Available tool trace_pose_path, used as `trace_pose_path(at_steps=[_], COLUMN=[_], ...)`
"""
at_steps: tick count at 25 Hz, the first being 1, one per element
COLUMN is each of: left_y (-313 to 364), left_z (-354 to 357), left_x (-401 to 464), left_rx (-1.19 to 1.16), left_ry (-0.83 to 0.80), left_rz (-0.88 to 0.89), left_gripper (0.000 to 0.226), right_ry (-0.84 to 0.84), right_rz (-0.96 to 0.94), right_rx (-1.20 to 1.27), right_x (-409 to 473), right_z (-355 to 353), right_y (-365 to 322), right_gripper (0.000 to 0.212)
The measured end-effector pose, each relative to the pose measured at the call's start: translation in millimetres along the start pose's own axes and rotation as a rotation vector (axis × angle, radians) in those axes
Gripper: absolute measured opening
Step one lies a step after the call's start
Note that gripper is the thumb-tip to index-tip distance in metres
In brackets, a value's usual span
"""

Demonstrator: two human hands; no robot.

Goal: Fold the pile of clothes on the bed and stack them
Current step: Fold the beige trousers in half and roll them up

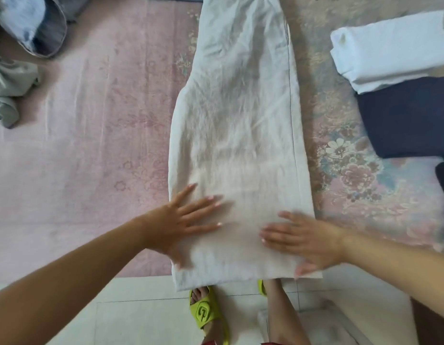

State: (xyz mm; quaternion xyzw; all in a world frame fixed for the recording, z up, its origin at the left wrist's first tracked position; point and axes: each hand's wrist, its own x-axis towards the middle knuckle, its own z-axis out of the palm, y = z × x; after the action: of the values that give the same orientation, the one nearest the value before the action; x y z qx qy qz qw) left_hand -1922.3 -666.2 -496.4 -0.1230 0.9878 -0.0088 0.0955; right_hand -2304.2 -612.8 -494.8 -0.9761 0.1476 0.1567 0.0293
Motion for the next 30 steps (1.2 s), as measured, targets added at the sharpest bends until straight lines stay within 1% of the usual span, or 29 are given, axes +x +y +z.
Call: trace_pose_path(at_steps=[1,2,4,5,7,10,12,14,16,17,18,19,20,22,23,24,25,26,28,29,30], left_y=[2,4,10,12,12,12,19,35,55,63,68,69,68,61,59,59,57,54,41,29,13], left_z=[2,4,6,8,11,7,5,7,9,10,11,12,14,15,10,1,-12,-28,-55,-65,-75], left_x=[-3,-6,-9,-9,-7,-7,-11,-17,-20,-20,-19,-19,-20,-28,-33,-35,-36,-35,-27,-18,-8], left_rx=[0.008,0.012,0.024,0.030,0.047,0.063,0.049,0.024,0.011,-0.011,-0.033,-0.063,-0.101,-0.225,-0.320,-0.449,-0.609,-0.786,-1.091,-1.182,-1.272], left_ry=[-0.025,-0.055,-0.101,-0.124,-0.153,-0.154,-0.120,-0.097,-0.121,-0.122,-0.092,-0.036,0.033,0.190,0.253,0.310,0.351,0.375,0.483,0.556,0.633], left_rz=[0.083,0.126,0.146,0.141,0.141,0.138,0.127,0.076,-0.035,-0.089,-0.122,-0.132,-0.129,-0.108,-0.128,-0.208,-0.349,-0.540,-0.932,-1.094,-1.212], left_gripper=[0.124,0.132,0.141,0.142,0.141,0.139,0.134,0.126,0.123,0.119,0.111,0.097,0.077,0.043,0.032,0.026,0.027,0.029,0.020,0.015,0.013], right_ry=[0.006,-0.016,-0.127,-0.154,-0.129,-0.062,-0.022,0.012,0.046,0.080,0.106,0.110,0.127,0.142,0.137,0.128,0.131,0.169,0.334,0.425,0.507], right_rz=[-0.084,-0.091,0.005,0.057,0.102,0.053,0.036,0.059,0.128,0.161,0.201,0.250,0.305,0.493,0.614,0.733,0.839,0.924,1.055,1.125,1.184], right_rx=[-0.029,-0.055,-0.068,-0.071,-0.084,-0.117,-0.093,-0.039,0.083,0.167,0.262,0.377,0.482,0.687,0.814,0.978,1.136,1.250,1.357,1.357,1.334], right_x=[-3,-4,-9,-10,-9,-17,-28,-35,-38,-37,-38,-39,-40,-41,-41,-41,-40,-38,-30,-24,-16], right_z=[1,2,9,13,17,23,22,19,12,7,2,-5,-12,-34,-47,-60,-73,-85,-107,-117,-126], right_y=[-14,-22,-30,-33,-38,-43,-42,-40,-39,-38,-35,-32,-30,-27,-25,-23,-19,-12,11,27,46], right_gripper=[0.100,0.109,0.116,0.113,0.099,0.078,0.069,0.066,0.060,0.053,0.044,0.041,0.041,0.029,0.031,0.043,0.050,0.048,0.031,0.022,0.013])
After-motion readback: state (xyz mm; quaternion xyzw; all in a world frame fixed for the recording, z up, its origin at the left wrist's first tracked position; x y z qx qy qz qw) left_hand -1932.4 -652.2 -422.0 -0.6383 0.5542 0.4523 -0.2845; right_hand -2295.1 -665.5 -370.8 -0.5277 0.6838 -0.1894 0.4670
